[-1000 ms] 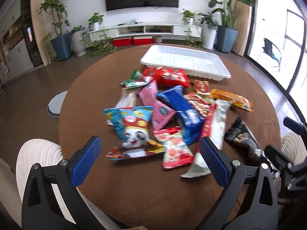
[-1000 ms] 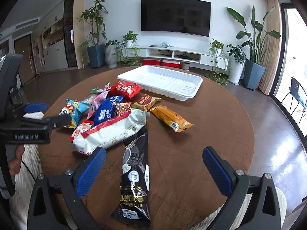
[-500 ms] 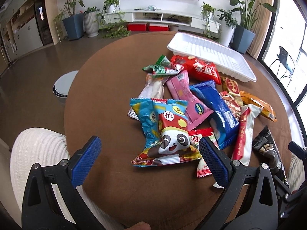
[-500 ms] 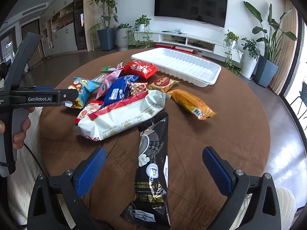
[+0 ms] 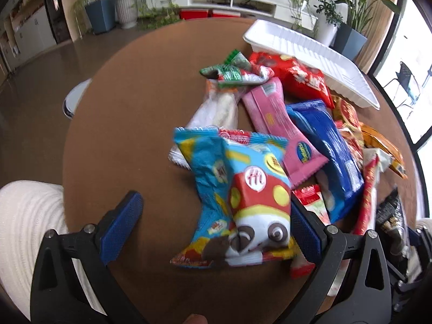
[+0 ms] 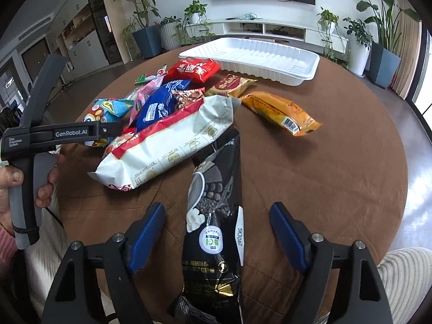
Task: Organize snacks
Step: 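Grasp the 'Hi' panda bag with the left gripper while the right grasps the black packet, then carry both packets to the white tray and release them inside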
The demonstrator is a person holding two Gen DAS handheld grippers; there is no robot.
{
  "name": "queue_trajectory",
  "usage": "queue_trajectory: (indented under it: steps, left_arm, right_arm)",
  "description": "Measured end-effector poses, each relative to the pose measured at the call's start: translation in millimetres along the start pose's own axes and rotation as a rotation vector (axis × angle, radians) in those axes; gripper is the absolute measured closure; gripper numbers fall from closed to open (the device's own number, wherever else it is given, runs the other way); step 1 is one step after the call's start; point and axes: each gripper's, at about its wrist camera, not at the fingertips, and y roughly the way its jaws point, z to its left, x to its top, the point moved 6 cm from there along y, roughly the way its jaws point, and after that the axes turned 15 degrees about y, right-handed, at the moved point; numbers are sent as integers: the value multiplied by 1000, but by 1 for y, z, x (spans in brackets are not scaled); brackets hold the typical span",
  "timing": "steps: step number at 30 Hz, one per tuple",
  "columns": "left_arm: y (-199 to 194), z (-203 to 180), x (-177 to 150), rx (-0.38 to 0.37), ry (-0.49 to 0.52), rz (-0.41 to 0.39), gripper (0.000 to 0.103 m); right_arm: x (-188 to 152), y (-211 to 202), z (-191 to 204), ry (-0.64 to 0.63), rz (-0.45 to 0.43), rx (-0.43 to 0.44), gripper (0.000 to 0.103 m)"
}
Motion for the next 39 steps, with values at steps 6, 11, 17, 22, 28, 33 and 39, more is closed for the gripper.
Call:
queue_trajectory:
  steps: [6,11,17,22,28,33,39]
  left_arm:
    - [9,-2,4,39,29,-24,0]
    - [13,0,7,32,42,-30,0]
    - [9,3,3,28,43,-24,1]
    - [0,5,-1,36,50,-40,36]
    - [-7,13,-2,-7,21,-37,52]
    - [-12,18,-2,-85,-24,-37,65]
    - [-32,24,1,-108,-30,-83,66]
  right_arm:
    - [2,0,-1,11,2,13,18]
    - [4,-1,-3,19,-3,8,24]
    - [8,-6,-17,74,-26,-15,63]
    - [10,-5,-21,107,-20,14,78]
    - [14,-12,-25,184,-27,127,78]
    - [19,-17,-32,280,-21,242,78]
    - [25,-18,-35,346,-13,319,78]
